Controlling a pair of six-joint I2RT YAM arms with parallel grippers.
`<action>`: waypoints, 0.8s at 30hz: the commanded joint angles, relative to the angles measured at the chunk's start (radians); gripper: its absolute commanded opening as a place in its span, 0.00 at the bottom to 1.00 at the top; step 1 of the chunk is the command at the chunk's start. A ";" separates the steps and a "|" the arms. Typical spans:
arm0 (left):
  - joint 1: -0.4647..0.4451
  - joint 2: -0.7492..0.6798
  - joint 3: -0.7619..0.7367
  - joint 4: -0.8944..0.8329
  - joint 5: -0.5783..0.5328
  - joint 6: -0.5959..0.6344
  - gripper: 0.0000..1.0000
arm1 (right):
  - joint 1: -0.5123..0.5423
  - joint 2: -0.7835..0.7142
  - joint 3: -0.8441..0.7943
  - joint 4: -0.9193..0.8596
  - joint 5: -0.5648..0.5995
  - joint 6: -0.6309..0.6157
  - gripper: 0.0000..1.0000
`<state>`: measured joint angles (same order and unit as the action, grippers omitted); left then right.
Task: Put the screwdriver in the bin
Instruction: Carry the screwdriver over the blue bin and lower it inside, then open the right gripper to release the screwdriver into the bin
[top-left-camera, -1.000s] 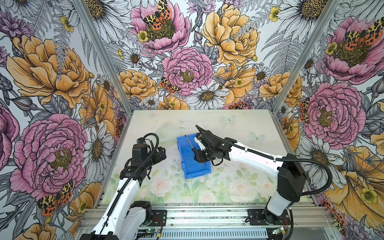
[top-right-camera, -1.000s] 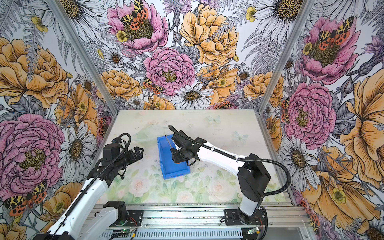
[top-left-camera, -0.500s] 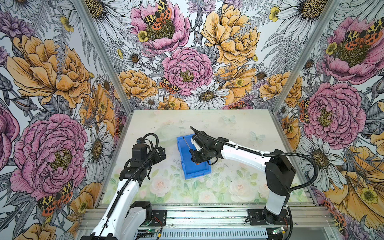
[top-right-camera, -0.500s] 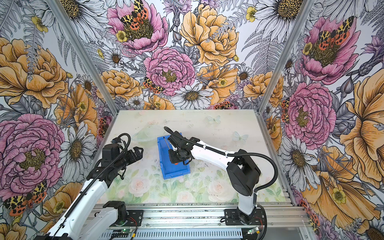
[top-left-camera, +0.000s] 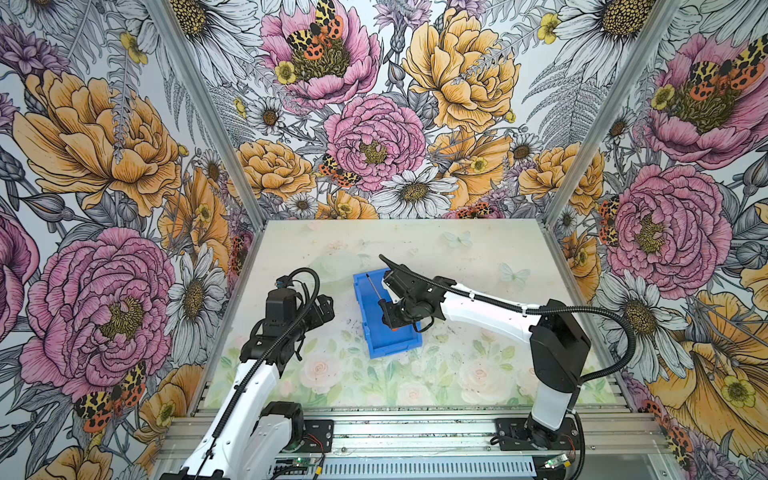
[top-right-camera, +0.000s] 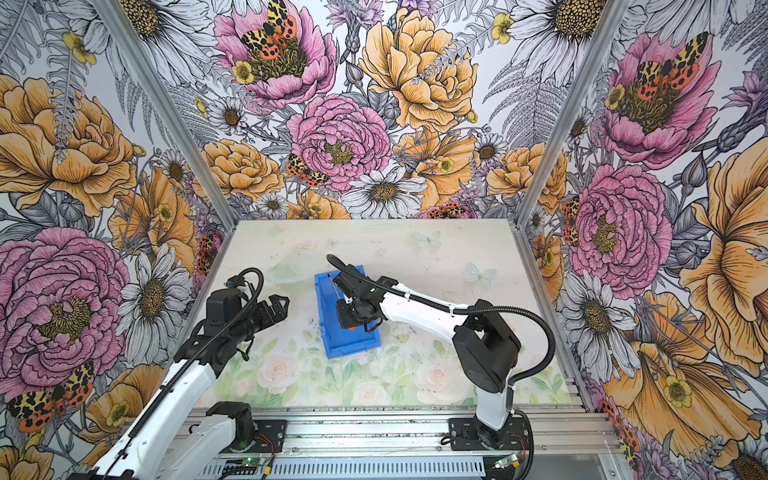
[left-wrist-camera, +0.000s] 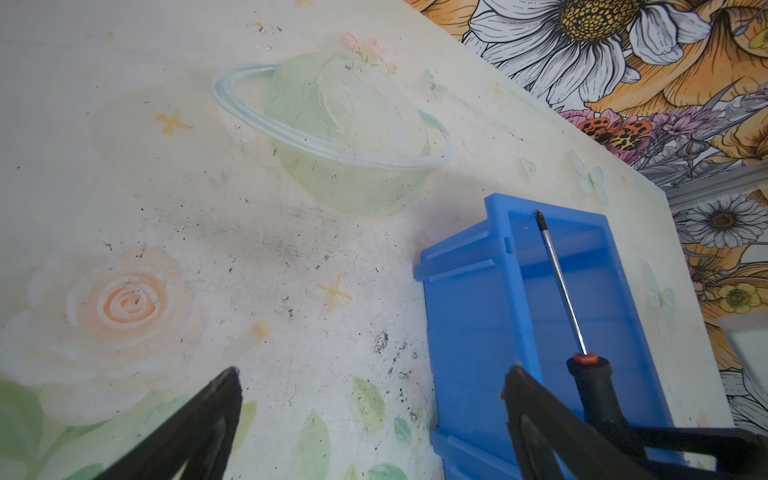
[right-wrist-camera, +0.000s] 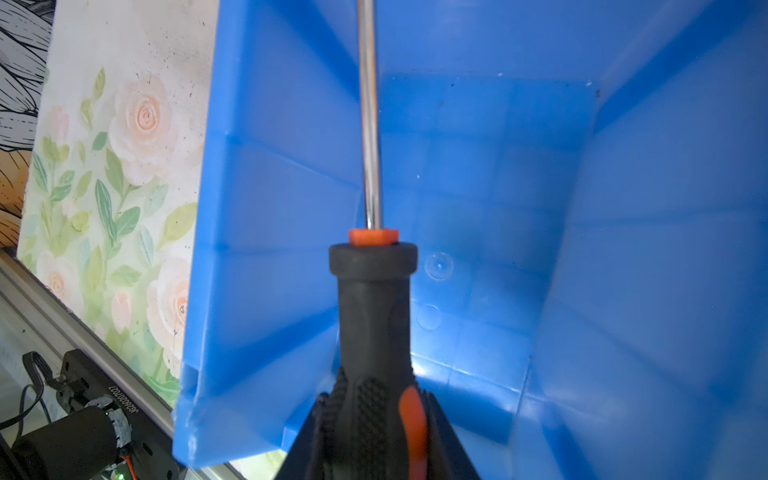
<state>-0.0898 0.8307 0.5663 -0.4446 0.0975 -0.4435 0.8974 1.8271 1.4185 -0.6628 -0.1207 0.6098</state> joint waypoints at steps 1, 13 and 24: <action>-0.012 -0.015 -0.009 0.020 -0.018 -0.003 0.99 | 0.016 -0.050 -0.024 -0.013 0.033 0.021 0.01; -0.034 -0.036 -0.013 0.017 -0.032 -0.001 0.99 | 0.029 -0.033 -0.025 -0.012 0.069 0.046 0.02; -0.074 -0.065 -0.013 0.003 -0.073 0.003 0.99 | 0.037 0.053 0.035 -0.010 0.061 0.042 0.17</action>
<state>-0.1581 0.7822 0.5625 -0.4450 0.0586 -0.4435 0.9241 1.8618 1.4124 -0.6838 -0.0719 0.6472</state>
